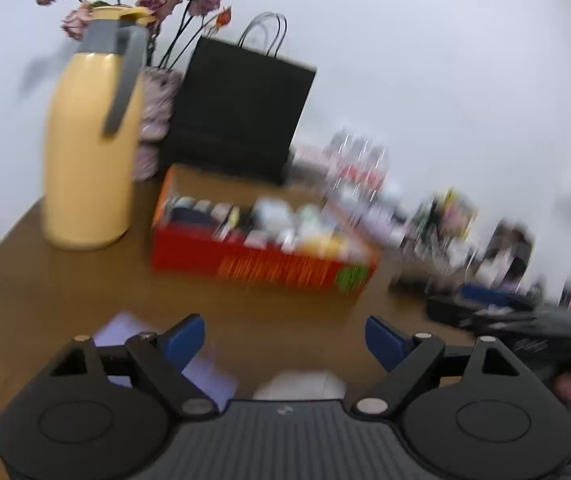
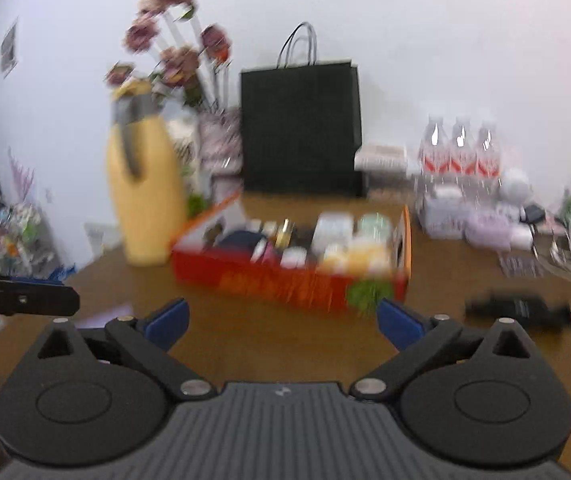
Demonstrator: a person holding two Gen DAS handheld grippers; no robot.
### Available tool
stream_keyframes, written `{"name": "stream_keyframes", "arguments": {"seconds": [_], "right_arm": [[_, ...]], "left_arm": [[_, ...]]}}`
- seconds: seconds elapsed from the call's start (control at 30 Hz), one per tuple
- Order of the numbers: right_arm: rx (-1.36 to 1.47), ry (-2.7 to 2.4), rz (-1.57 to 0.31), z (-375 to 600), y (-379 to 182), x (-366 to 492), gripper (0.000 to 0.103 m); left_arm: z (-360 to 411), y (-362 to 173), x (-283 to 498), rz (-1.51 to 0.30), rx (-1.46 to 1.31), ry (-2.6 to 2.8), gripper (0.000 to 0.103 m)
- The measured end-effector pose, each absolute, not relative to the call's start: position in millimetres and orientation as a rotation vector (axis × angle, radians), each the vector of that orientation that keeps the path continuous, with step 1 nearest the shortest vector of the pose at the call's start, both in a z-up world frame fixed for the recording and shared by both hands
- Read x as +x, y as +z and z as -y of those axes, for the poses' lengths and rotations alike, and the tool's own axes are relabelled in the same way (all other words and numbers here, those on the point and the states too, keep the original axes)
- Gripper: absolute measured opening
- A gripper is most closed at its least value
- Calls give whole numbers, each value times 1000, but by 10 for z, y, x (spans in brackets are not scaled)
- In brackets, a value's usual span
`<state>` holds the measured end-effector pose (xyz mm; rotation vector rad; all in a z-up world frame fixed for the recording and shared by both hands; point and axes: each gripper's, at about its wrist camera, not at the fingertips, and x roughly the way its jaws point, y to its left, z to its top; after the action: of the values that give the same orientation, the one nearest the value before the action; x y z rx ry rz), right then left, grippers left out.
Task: Organize objects
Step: 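Withdraw both tools from the box toward the table, then grasp the white cloth with both tools from either side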
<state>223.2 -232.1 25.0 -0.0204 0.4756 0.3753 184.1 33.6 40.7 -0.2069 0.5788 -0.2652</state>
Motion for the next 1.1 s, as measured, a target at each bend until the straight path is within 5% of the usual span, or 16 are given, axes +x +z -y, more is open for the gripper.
{"name": "stream_keyframes", "arguments": {"seconds": [0.27, 0.47, 0.73, 0.9, 1.0, 1.1], "right_arm": [[-67, 312, -565, 2448, -178, 986, 103], [-103, 315, -506, 2315, -177, 894, 97], [-341, 390, -426, 1836, -338, 1694, 69], [-284, 629, -552, 1660, -433, 2397, 61], [-268, 688, -636, 1550, -574, 2681, 34], [-244, 634, -651, 1551, -627, 2722, 30]], "left_arm": [[-248, -20, 869, -682, -78, -180, 82], [-141, 27, 901, -629, -83, -203, 76], [161, -342, 1581, -696, -34, -272, 46], [200, -438, 1914, -715, -42, -285, 45], [220, -497, 1926, -705, -2, -301, 45], [233, -536, 1919, -702, 52, -288, 49]]}}
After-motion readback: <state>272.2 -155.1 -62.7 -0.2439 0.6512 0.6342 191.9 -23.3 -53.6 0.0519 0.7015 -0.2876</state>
